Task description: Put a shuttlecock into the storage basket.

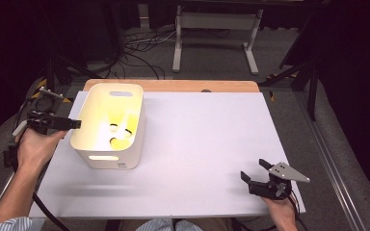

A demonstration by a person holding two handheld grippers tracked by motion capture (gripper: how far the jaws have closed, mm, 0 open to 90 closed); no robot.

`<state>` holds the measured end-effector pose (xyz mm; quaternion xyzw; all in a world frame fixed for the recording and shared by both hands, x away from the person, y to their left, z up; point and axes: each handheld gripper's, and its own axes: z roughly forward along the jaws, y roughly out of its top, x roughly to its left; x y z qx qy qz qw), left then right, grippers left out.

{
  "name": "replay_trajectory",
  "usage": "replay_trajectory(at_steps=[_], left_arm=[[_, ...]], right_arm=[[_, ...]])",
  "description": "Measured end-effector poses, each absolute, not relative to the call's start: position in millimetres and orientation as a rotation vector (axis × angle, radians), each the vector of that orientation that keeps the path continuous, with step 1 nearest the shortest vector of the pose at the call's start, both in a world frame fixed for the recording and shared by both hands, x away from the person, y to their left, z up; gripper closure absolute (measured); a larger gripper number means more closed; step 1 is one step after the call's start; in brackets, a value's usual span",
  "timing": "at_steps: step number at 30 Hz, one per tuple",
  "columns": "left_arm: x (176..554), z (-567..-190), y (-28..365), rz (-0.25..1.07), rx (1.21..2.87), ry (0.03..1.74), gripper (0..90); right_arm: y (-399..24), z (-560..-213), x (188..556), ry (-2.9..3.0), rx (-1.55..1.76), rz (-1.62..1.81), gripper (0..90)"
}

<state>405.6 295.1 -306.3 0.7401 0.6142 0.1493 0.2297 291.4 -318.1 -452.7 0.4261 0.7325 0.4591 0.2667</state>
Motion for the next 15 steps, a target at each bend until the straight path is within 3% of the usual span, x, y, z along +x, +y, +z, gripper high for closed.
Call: replay_trajectory(at_steps=[15], left_arm=[[396,-309,308,0.409,1.991,1.714,39.4]], right_arm=[[-318,-453,292,1.98,1.147,1.239,14.4]])
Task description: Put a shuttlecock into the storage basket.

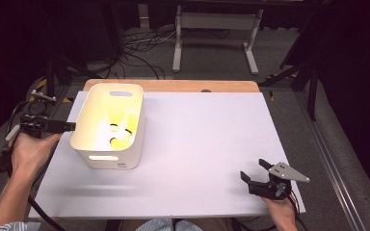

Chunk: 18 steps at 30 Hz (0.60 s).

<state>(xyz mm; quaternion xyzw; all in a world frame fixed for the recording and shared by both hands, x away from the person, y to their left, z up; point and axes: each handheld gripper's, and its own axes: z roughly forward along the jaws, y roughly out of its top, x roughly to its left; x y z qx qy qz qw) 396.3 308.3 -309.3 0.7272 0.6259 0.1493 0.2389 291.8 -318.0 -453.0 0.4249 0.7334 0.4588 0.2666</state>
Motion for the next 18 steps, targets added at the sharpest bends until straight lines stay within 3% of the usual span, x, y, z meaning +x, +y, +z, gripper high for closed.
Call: replay_trajectory(at_steps=[18], left_arm=[[390,-313,320,0.407,1.946,1.742,40.4]], right_arm=[[-318,-453,292,1.98,1.146,1.237,14.4]])
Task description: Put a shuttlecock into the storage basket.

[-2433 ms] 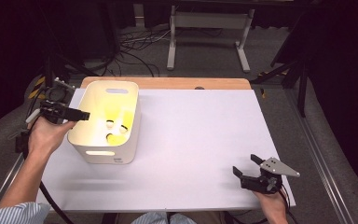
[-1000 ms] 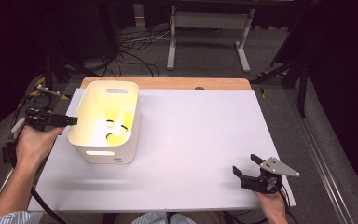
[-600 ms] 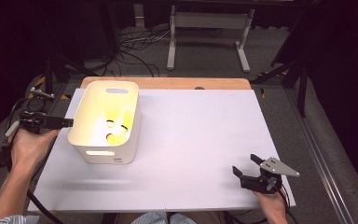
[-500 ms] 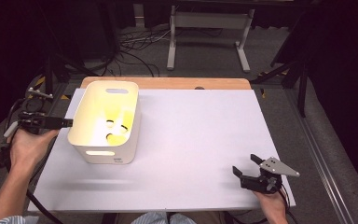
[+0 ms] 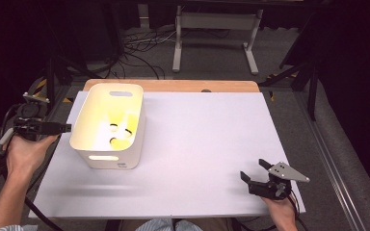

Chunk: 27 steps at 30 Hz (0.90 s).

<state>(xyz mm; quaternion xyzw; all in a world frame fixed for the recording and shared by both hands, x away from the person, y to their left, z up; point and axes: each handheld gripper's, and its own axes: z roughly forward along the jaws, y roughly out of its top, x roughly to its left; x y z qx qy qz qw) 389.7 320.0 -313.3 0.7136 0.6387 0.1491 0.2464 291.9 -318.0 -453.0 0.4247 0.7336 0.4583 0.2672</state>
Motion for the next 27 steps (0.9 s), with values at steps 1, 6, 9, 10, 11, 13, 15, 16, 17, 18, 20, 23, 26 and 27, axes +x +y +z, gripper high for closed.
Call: replay_trajectory(at_steps=[1,6,9,10,11,13,15,16,17,18,20,23,26,27], left_arm=[[389,-314,321,0.407,1.941,1.745,40.5],[386,-318,325,0.409,1.927,1.756,40.7],[385,-320,327,0.406,1.92,1.761,40.6],[384,-321,327,0.403,1.918,1.76,40.5],[384,-323,328,0.405,1.919,1.759,40.5],[384,-323,328,0.399,1.923,1.763,40.3],[382,-324,329,0.399,1.92,1.761,40.3],[381,-325,329,0.402,1.919,1.762,40.3],[380,-325,329,0.403,1.921,1.764,40.3],[380,-326,330,0.401,1.918,1.766,40.3],[379,-328,330,0.403,1.914,1.766,40.3],[378,-330,330,0.399,1.916,1.768,40.3],[377,-333,330,0.406,1.92,1.767,40.6],[376,-333,330,0.403,1.922,1.77,40.6]], right_arm=[[-318,-453,292,1.98,1.146,1.237,14.4],[-318,-453,292,1.982,1.144,1.239,14.5],[-318,-453,292,1.98,1.146,1.237,14.4],[-318,-453,292,1.98,1.146,1.237,14.5],[-318,-453,292,1.98,1.145,1.239,14.5],[-318,-453,292,1.981,1.144,1.239,14.5],[-318,-453,292,1.981,1.144,1.238,14.5],[-318,-453,292,1.981,1.144,1.238,14.5],[-318,-453,292,1.98,1.145,1.238,14.5],[-318,-453,292,1.98,1.145,1.238,14.5],[-318,-453,292,1.982,1.143,1.238,14.5],[-318,-453,292,1.981,1.144,1.238,14.5],[-318,-453,292,1.981,1.144,1.238,14.5],[-318,-453,292,1.982,1.143,1.238,14.5]])
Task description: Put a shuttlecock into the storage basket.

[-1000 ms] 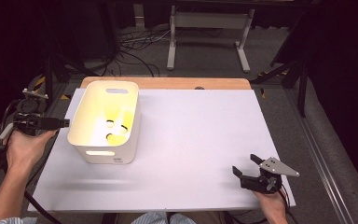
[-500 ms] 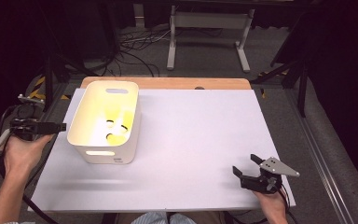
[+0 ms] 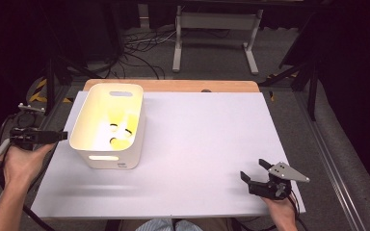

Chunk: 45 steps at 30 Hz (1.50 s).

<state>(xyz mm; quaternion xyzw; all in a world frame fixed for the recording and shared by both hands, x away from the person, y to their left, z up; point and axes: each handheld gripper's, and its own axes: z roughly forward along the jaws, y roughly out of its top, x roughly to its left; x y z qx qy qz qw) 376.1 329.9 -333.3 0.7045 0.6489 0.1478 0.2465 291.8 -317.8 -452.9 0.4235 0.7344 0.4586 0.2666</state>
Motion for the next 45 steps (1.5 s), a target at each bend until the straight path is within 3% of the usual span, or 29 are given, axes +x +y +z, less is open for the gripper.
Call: replay_trajectory(at_steps=[45], left_arm=[[356,-361,333,0.379,1.895,1.753,41.1]], right_arm=[[-317,-453,292,1.985,1.147,1.235,14.6]])
